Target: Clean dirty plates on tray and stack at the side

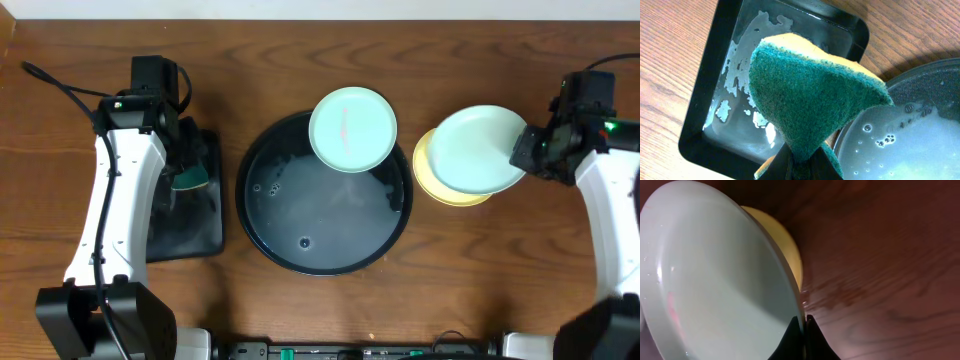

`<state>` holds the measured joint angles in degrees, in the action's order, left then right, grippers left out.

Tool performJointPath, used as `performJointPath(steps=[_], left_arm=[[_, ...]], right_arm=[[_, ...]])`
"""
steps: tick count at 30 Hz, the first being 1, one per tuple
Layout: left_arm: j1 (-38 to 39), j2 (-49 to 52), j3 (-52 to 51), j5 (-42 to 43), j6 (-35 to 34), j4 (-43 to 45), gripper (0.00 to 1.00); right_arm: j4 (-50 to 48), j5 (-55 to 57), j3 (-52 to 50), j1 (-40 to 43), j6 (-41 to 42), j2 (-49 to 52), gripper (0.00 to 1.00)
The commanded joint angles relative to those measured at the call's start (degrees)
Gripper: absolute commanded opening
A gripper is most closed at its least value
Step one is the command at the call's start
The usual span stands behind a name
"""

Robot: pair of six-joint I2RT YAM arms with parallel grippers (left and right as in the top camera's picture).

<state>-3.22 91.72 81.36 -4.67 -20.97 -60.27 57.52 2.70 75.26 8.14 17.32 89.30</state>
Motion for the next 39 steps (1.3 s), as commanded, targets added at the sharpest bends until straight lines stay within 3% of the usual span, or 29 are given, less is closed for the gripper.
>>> performJointPath(steps=[1, 11, 17, 23, 27, 34, 39], left_arm=[[-0.31, -0.31, 0.24, -0.52, -0.33, -0.15, 0.08], [-0.31, -0.31, 0.24, -0.52, -0.33, -0.11, 0.07], [-0.31, -0.31, 0.24, -0.52, -0.33, -0.11, 0.08], [-0.31, -0.31, 0.24, -0.52, -0.33, -0.11, 0.07], [-0.31, -0.31, 0.24, -0.52, -0.33, -0.13, 0.07], [-0.31, -0.31, 0.24, -0.52, -0.33, -0.13, 0.08], [-0.31, -0.31, 0.24, -0.52, -0.33, -0.09, 0.07]], right_arm=[[-1.11, 3.50, 0.68, 0.28, -0.70, 2.95, 0.01], [-2.89, 1.33, 0.68, -0.76, -1.62, 12.79, 0.04], [-2.78, -0.61, 1.29, -2.60, -2.99, 13.90, 0.24], [-2.32, -18.38, 7.56, -4.55, -8.09, 13.79, 0.42], [-3.74, -19.63, 13.05, -8.31, -9.05, 14.73, 0.53], [-5.60, -15.85, 24.76, -16.85, -13.55, 24.22, 0.65], [-6.14, -14.97, 32.04, -20.15, -14.38, 34.64, 0.63]])
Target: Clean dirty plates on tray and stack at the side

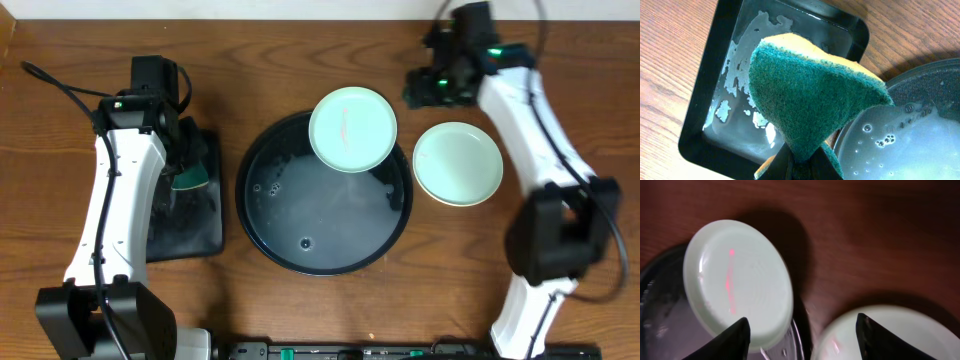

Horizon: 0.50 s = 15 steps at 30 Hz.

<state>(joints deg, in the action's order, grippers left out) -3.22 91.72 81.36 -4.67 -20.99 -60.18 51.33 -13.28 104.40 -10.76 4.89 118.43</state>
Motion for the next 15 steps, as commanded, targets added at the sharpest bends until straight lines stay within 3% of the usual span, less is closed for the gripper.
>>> performJointPath(steps=[1, 6, 9, 12, 15], left_arm=[[-0.31, -0.31, 0.24, -0.52, -0.31, -0.17, 0.07], [-0.31, -0.31, 0.24, -0.52, -0.31, -0.22, 0.08], [-0.31, -0.31, 0.24, -0.52, -0.31, -0.20, 0.07], [-0.31, -0.31, 0.24, -0.52, -0.31, -0.22, 0.07], [-0.31, -0.31, 0.24, -0.50, -0.31, -0.20, 0.07]], right_arm=[[-0.17, 1.01, 3.91, -1.79, -1.97, 7.43, 0.60], [-1.75, 1.42, 4.46, -3.45, -1.95, 11.54, 0.46], [-1.62, 1.46, 4.46, -3.93, -1.95, 12.87, 0.30], [-0.96, 1.44, 4.46, -3.96, -1.75, 12.98, 0.08], [-0.59, 1.42, 4.52, -3.96, -0.98, 12.04, 0.01]])
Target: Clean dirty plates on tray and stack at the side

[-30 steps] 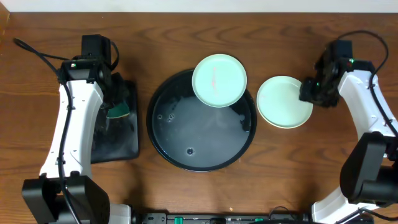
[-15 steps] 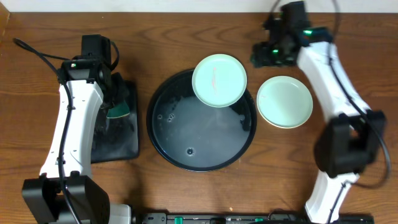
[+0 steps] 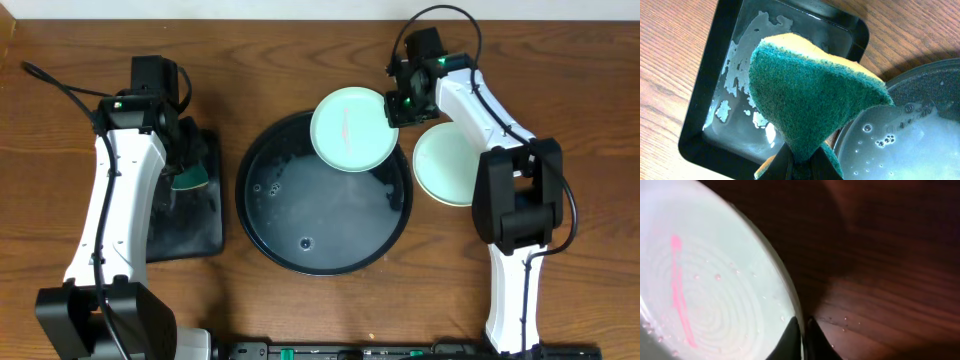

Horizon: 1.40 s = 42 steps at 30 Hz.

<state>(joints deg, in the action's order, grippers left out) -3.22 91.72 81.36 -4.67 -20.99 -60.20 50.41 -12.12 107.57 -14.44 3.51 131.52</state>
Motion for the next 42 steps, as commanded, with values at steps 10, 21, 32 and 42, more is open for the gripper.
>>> performJointPath(steps=[10, 21, 32, 42], left_arm=[[0.61, -0.31, 0.24, 0.33, -0.28, -0.46, 0.08], [7.56, -0.31, 0.24, 3.98, 1.16, -0.44, 0.07], [14.64, -0.09, -1.22, 11.23, 2.95, 2.08, 0.07], [22.23, 4.52, -4.02, 14.97, 5.31, 7.26, 0.08]], right_arm=[[9.25, -2.95, 2.10, -1.25, 2.27, -12.48, 0.01], [16.15, -3.61, -7.91, -7.19, 2.25, -12.24, 0.01], [-1.92, -7.10, -24.15, -9.20, 7.23, -12.24, 0.01], [-7.61, -7.91, -29.53, -9.14, 8.24, -12.24, 0.02]])
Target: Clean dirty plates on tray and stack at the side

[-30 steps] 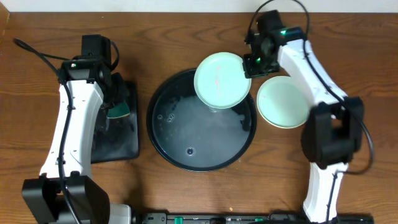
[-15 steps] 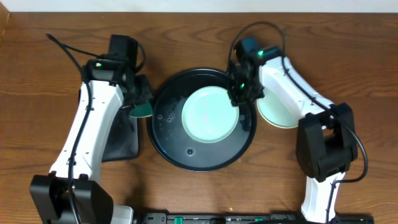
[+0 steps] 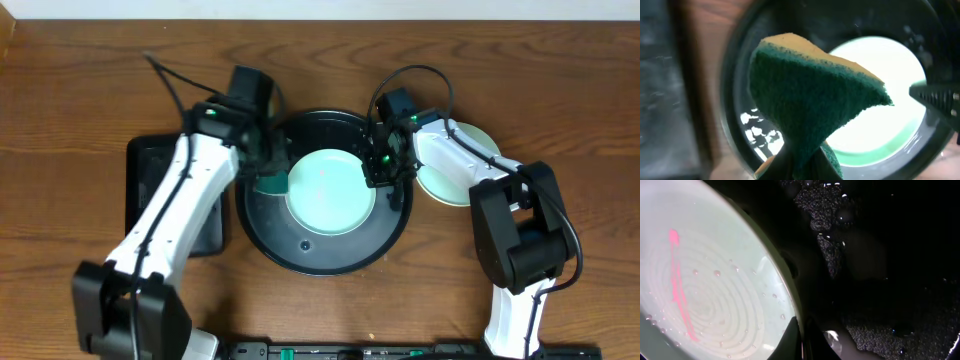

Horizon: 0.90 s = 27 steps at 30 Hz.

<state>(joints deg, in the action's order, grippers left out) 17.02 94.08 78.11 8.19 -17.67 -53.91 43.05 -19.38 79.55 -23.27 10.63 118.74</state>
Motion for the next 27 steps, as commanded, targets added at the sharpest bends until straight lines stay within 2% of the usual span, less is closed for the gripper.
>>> performJointPath(steps=[1, 14, 19, 23, 27], left_arm=[[2.73, 2.99, -0.76, 2.12, 1.97, 1.33, 0.07], [8.35, 17.22, -0.76, 2.16, 0.35, 6.45, 0.07], [10.69, 18.34, -0.76, 7.17, 0.28, 7.28, 0.07], [12.26, 18.34, -0.76, 16.35, 5.92, 10.23, 0.08], [12.52, 18.34, -0.76, 13.77, 3.85, 11.69, 0.07]], right_arm=[[-0.22, -0.66, -1.51, -0.31, 1.11, 0.55, 0.02], [-0.24, -0.63, -1.51, -0.31, 1.11, 0.55, 0.02], [-0.24, -0.63, -1.51, -0.31, 1.11, 0.55, 0.02], [-0.24, -0.63, -1.51, -0.31, 1.11, 0.55, 0.02], [-0.22, -0.63, -1.51, -0.31, 1.11, 0.55, 0.02]])
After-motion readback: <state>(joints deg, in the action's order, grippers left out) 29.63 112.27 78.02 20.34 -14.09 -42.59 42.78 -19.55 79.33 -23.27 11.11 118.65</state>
